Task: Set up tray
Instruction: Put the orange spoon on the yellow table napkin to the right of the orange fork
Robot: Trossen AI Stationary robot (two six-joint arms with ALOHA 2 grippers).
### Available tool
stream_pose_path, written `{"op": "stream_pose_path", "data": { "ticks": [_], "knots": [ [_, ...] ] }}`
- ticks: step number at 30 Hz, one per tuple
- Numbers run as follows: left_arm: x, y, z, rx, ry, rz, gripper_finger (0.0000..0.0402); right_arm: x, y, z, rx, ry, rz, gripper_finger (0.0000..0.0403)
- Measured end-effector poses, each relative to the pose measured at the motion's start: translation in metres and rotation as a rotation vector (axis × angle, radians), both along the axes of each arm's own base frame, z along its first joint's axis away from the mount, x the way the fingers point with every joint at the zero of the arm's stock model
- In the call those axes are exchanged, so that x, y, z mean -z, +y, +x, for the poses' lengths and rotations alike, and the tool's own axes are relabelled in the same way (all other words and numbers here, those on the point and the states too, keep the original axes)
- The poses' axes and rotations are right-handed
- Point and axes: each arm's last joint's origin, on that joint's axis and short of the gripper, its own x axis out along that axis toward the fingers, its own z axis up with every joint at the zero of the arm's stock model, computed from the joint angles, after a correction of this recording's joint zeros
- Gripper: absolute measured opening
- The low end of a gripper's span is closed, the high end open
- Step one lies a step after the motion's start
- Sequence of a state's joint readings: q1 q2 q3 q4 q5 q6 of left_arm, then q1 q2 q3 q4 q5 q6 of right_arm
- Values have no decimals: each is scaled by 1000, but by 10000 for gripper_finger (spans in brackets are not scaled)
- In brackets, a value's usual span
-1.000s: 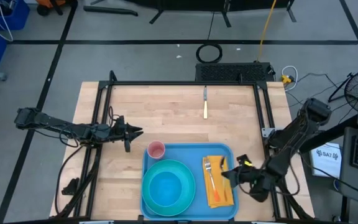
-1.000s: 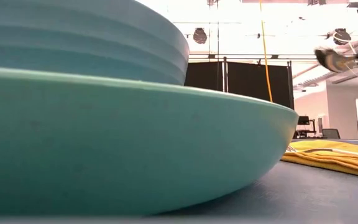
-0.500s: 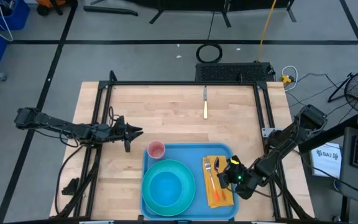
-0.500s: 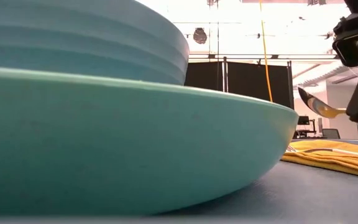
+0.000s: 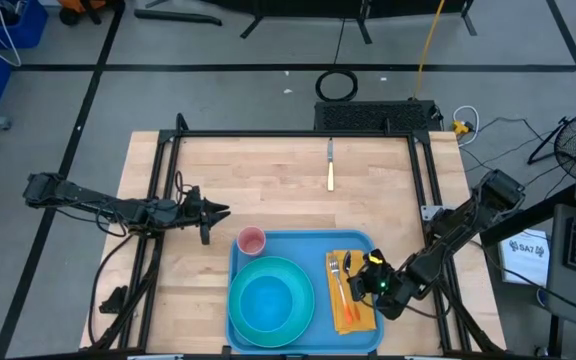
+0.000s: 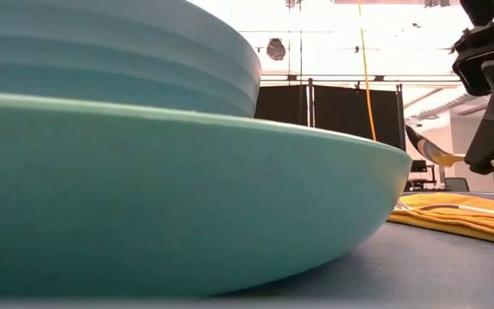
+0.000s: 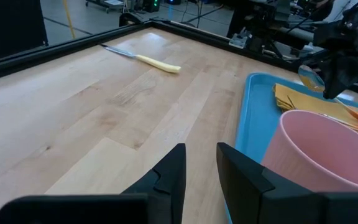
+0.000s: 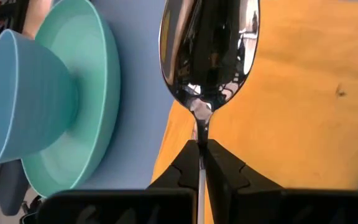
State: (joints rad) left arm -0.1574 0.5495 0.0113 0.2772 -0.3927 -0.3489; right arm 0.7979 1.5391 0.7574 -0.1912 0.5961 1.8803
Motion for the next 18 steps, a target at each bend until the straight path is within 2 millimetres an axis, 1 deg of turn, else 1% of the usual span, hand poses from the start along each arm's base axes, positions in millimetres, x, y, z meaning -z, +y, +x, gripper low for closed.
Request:
{"op": "stream_pose_path", "data": {
  "ticks": [9, 18],
  "knots": [
    [1, 0, 0, 0, 7, 3, 93, 11, 3, 2, 10, 30, 11, 0],
    [1, 0, 0, 0, 13, 3, 93, 12, 1, 1, 21, 30, -20, 9]
  ]
}}
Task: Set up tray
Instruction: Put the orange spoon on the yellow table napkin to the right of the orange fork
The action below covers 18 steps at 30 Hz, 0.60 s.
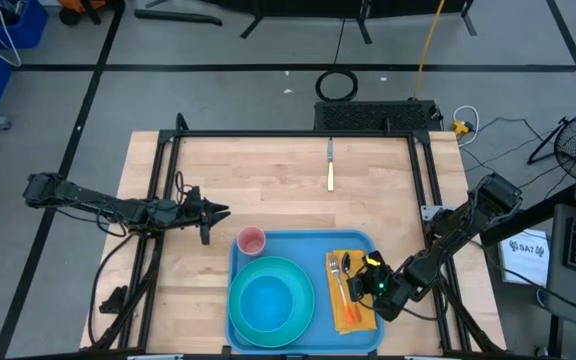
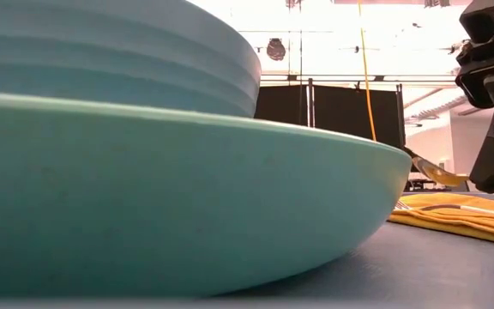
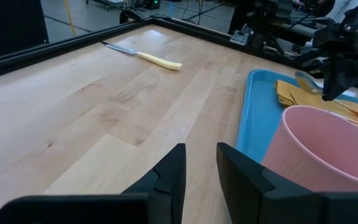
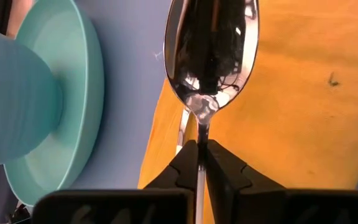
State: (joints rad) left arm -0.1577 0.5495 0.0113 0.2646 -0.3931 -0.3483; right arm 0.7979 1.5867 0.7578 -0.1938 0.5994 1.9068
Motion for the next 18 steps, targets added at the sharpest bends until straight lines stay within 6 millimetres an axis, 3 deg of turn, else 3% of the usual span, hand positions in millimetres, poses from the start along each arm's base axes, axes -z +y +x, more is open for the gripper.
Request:
{"op": "stream_pose_path", "data": {
  "ticks": [12, 18],
  "knots": [
    [0, 0, 0, -1, -1, -5, 93, 0, -1, 0, -3, 2, -12, 15],
    [0, 0, 0, -1, -2, -6, 93, 1, -1, -1, -3, 8, -20, 50]
  ]
}}
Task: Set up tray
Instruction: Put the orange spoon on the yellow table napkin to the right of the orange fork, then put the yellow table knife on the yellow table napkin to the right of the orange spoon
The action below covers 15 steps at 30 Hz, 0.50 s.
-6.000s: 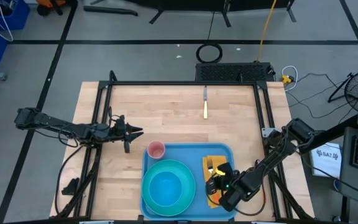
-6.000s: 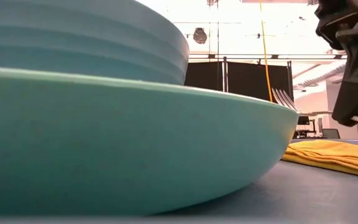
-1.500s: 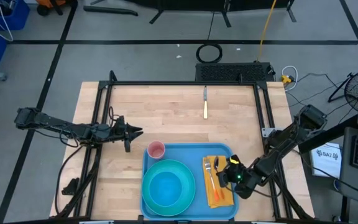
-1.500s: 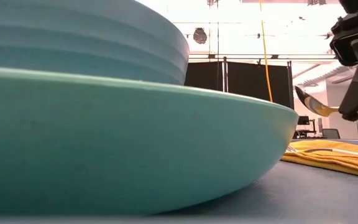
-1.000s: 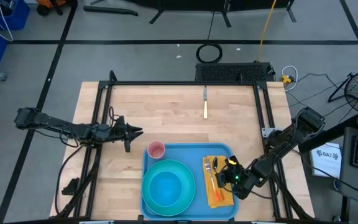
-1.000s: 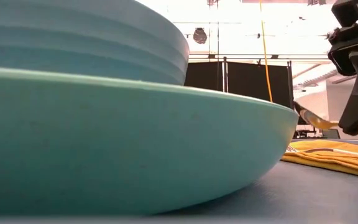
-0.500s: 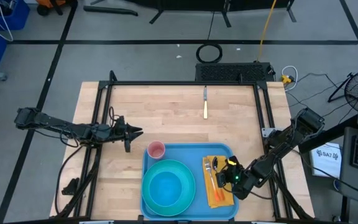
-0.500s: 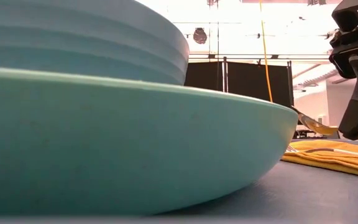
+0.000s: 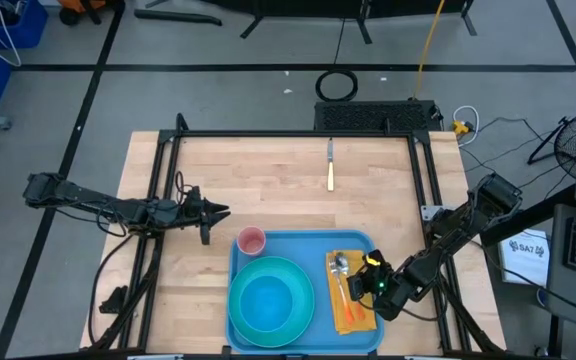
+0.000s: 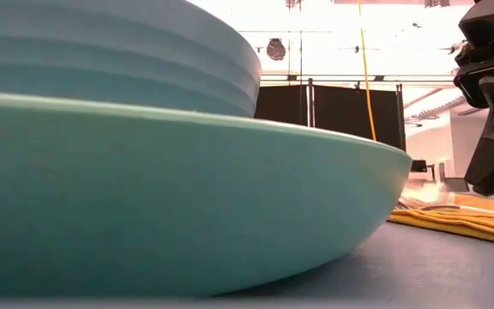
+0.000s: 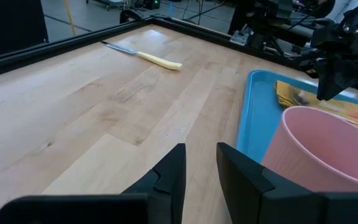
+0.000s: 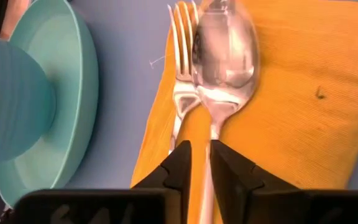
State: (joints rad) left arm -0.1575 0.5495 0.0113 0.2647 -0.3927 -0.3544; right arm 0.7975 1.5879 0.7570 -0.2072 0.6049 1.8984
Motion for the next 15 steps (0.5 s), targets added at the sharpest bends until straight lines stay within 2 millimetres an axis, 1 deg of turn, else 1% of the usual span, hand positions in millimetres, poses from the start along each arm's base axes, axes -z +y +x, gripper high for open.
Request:
{"op": "stream_pose_path", "data": {
  "ticks": [8, 12, 15],
  "knots": [
    [0, 0, 0, 0, -1, -3, 93, 0, 0, 0, 3, -3, -2, 100],
    [0, 0, 0, -1, -1, -3, 93, -1, -2, 1, 31, -48, -50, 111],
    [0, 0, 0, 0, -1, -3, 93, -3, -5, 3, 46, -92, -123, 113]
  ]
}}
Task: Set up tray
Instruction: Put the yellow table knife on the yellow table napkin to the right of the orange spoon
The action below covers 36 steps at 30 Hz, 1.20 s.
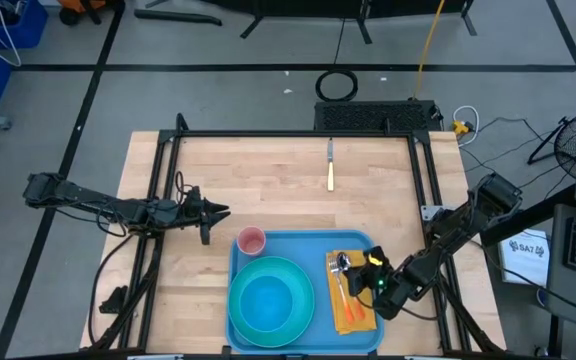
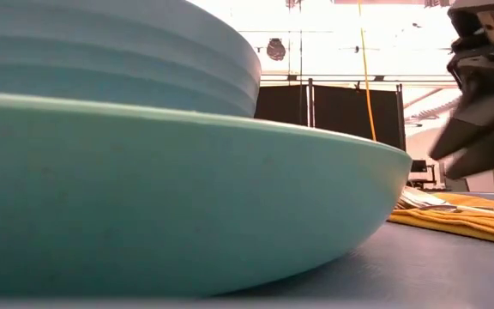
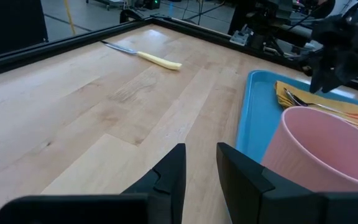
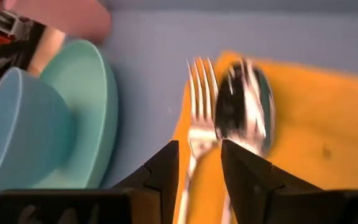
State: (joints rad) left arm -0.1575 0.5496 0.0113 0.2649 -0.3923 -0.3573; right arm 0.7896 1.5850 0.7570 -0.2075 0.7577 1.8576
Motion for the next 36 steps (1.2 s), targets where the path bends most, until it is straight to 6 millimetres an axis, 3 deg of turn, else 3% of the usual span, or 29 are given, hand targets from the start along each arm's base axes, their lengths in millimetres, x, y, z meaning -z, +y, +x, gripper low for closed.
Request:
{"op": "stream_pose_path", "data": {
  "ticks": [8, 16, 23, 27, 33, 36],
  "knots": [
    [0, 0, 0, -3, -2, -7, 93, -9, -38, 26, -110, 127, -168, 111],
    [0, 0, 0, -3, -2, -10, 93, -27, -117, 55, -259, 258, -275, 99],
    [0, 0, 0, -5, -2, -17, 93, -54, -199, 64, -232, 247, -363, 98],
    [0, 0, 0, -7, -3, -21, 93, -76, -236, 70, -235, 236, -386, 97],
    [0, 0, 0, -11, -7, -34, 93, -110, -270, 65, -113, 435, -481, 81],
    [0, 0, 0, -14, -8, -35, 93, -114, -279, 57, -64, 578, -473, 64]
  ]
}}
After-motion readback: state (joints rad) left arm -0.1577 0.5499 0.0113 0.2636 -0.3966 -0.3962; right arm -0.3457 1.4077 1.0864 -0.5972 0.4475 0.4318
